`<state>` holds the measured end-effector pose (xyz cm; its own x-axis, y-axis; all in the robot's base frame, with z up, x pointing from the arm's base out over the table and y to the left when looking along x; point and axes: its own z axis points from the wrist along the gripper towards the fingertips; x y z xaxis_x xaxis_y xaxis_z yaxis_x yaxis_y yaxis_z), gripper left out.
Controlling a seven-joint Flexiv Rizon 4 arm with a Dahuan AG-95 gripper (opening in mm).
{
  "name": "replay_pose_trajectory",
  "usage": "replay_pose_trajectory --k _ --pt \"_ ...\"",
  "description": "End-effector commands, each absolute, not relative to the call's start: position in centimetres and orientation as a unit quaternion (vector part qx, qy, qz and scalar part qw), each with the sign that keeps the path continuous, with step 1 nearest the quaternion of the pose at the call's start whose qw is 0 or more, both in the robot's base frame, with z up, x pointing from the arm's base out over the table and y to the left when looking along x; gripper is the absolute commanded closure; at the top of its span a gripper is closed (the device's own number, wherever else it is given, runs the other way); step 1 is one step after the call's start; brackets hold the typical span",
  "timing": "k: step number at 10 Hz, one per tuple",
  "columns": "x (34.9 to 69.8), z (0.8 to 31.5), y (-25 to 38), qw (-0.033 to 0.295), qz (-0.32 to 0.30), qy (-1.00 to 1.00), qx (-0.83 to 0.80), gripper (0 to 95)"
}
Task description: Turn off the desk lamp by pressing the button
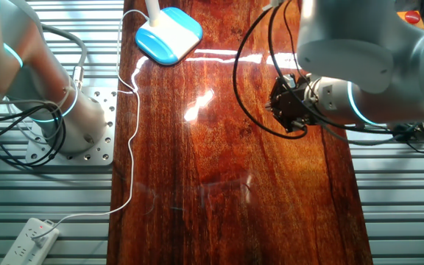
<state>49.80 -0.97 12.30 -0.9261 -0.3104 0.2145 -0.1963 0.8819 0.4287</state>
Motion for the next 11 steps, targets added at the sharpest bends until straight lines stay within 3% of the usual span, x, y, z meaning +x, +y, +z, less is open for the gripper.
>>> replay_pose_trajectory --k 1,11 --pt "49.66 12.31 -0.94 0.140 -0.211 -0.958 0.134 95.0" --pt "49.63 12.11 -0.83 0.148 -0.234 -0.951 0.134 95.0"
